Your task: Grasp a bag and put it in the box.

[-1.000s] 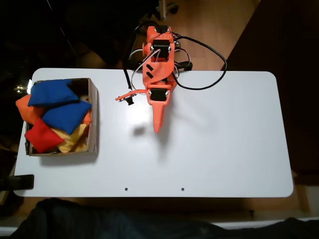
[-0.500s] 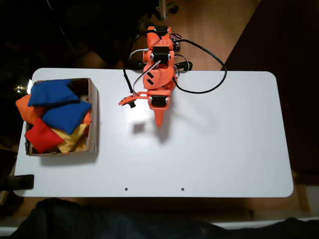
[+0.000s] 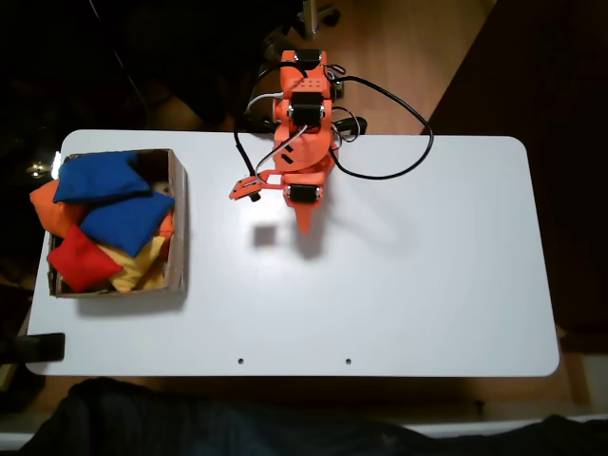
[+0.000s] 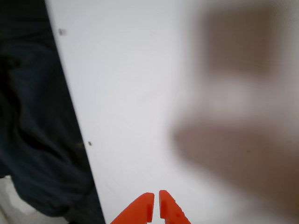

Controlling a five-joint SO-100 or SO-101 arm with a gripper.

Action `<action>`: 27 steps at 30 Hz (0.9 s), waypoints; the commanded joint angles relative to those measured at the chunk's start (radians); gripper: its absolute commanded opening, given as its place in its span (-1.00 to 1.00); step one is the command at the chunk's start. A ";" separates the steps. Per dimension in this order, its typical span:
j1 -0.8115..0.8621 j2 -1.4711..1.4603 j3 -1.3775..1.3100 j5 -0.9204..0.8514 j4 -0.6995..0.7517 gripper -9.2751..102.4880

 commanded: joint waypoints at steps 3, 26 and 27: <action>0.011 0.006 0.026 -0.009 0.014 -0.83; 0.015 0.006 0.037 -0.003 0.021 -0.83; 0.015 0.006 0.037 -0.003 0.021 -0.83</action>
